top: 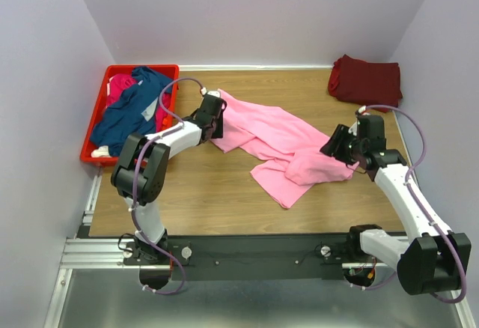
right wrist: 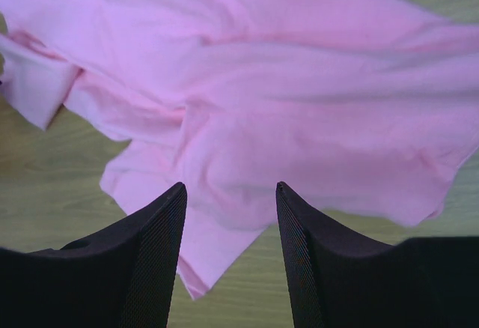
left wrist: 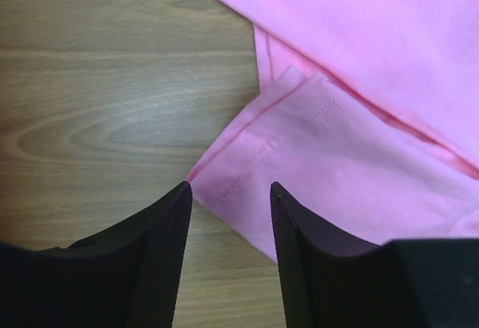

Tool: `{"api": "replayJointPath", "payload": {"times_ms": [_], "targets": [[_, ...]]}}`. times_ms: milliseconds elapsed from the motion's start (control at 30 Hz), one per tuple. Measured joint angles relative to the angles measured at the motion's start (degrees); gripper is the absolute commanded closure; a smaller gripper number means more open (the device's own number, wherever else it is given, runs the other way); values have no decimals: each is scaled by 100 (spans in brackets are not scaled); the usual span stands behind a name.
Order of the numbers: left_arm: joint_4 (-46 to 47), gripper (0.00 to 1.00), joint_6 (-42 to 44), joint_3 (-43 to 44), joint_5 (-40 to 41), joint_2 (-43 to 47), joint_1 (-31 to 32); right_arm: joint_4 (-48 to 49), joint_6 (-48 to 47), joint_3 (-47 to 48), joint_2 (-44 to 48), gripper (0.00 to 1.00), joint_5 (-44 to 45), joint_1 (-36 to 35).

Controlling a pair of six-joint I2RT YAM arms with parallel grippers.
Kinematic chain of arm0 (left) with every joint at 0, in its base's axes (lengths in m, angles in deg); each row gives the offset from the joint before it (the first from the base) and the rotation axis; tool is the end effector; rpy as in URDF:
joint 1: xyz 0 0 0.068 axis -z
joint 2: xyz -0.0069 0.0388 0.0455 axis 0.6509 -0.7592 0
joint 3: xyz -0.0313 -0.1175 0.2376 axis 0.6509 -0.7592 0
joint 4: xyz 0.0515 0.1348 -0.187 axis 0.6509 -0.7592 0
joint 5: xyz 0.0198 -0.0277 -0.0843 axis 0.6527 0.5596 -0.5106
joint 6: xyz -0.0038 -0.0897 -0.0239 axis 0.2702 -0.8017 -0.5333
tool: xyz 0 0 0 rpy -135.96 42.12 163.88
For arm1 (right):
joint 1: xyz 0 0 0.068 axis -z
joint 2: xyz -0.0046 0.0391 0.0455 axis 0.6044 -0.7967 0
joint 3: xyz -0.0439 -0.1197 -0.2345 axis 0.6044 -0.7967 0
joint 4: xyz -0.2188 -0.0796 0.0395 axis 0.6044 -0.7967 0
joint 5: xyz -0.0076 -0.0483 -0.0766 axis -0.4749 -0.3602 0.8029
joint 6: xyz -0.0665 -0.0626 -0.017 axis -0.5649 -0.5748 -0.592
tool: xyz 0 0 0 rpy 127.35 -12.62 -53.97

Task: Fold and stack the t-shirts
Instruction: Flatten the tshirt out

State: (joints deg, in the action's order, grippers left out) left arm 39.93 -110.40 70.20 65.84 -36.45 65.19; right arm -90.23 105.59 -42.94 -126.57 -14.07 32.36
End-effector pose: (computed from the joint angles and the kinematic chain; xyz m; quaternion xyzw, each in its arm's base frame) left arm 0.3683 -0.1460 0.1657 -0.0149 0.9244 -0.0345 0.3797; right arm 0.2342 0.0306 0.2338 0.1461 0.9043 0.1636 0.3662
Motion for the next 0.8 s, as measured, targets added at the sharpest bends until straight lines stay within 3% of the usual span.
{"api": "replayJointPath", "payload": {"times_ms": [133,267,300,567,800], "targets": [[-90,70,0,4,-105,-223,4,-15,63,-400,33,41,-391,2],[-155,75,-133,-120,-177,-332,15,0,127,-560,55,41,-684,2],[-105,83,-190,-168,-186,-319,22,15,138,-581,57,41,-734,2],[94,84,-1043,-973,-358,280,273,157,118,-887,61,41,-1117,2],[-238,85,-2100,-1757,-531,1073,975,179,103,-994,76,41,-1259,2]]}}
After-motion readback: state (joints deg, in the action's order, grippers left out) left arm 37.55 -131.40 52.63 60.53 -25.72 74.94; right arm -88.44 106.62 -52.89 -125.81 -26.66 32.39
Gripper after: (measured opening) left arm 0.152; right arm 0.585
